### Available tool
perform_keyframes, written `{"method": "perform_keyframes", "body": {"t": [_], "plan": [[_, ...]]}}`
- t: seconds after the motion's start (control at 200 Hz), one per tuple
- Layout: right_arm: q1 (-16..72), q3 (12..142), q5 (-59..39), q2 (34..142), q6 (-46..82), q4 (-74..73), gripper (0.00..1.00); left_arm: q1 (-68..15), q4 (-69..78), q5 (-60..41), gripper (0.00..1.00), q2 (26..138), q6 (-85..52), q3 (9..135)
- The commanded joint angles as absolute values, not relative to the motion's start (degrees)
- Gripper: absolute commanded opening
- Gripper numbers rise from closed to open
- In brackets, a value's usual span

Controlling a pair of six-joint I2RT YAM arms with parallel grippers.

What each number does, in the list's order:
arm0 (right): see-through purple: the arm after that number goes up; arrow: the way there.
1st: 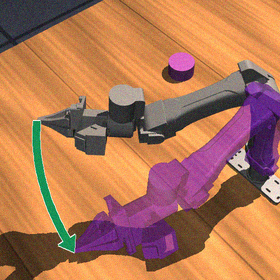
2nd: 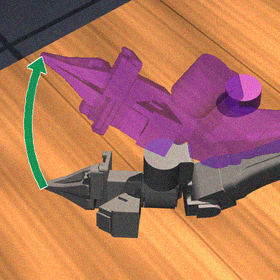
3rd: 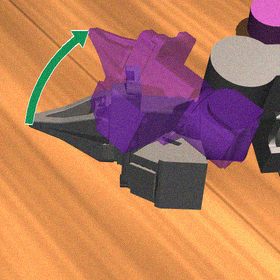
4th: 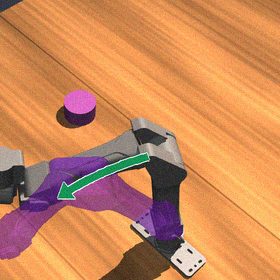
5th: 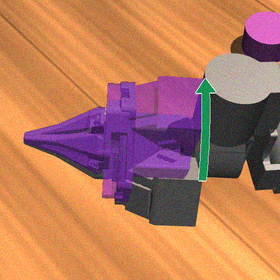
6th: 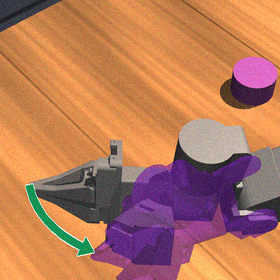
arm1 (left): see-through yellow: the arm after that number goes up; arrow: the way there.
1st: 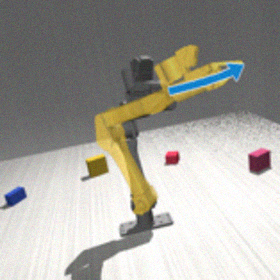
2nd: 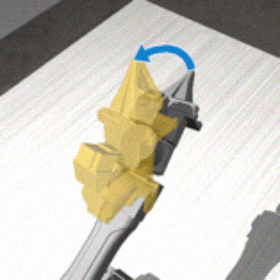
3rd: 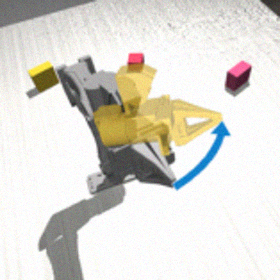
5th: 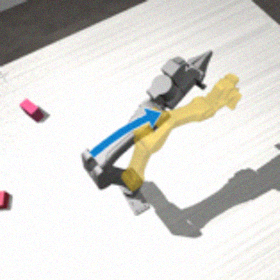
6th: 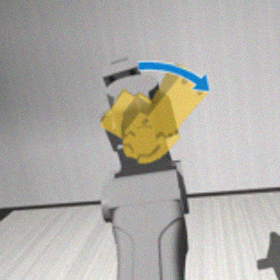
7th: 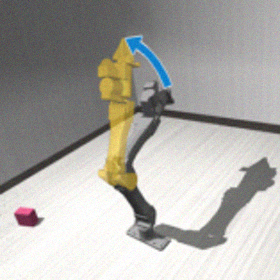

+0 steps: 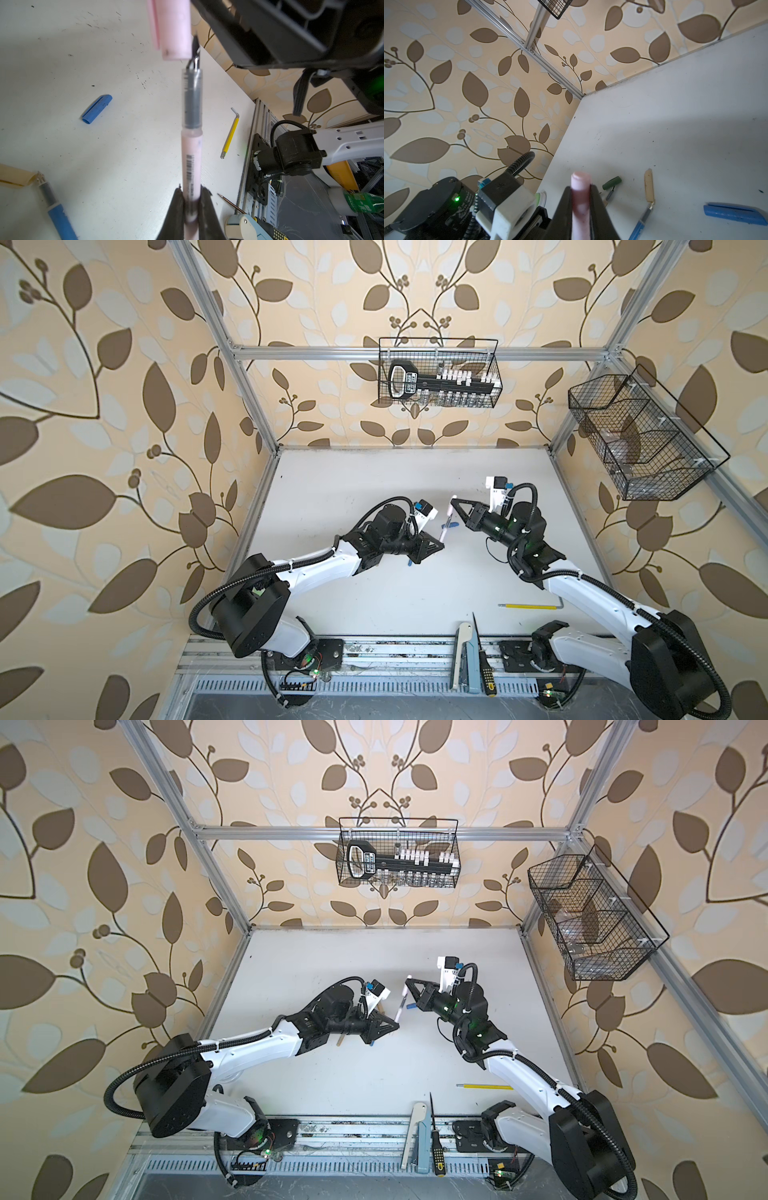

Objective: Insert the pens into the pen caps

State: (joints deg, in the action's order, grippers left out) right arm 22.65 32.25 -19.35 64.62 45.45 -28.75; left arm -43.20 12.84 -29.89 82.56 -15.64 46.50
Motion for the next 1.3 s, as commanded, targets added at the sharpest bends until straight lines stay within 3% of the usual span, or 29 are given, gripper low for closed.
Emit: {"method": "perform_keyframes", "body": {"t": [0.0,1.015,1.294], "plan": [[22.9,31.3,-18.2,63.5,46.1,-29.8,0.16,-43.8,15.8,-31.0,0.00,80.7,-16.3,46.2],[21.2,33.6,-18.8,59.7,44.1,-27.1,0.16,-43.9,15.0,-30.7,0.00,80.7,-15.7,46.2],[20.2,36.6,-15.9,57.5,40.6,-16.7,0.16,-43.9,14.9,-30.7,0.00,80.7,-15.6,46.3]]}}
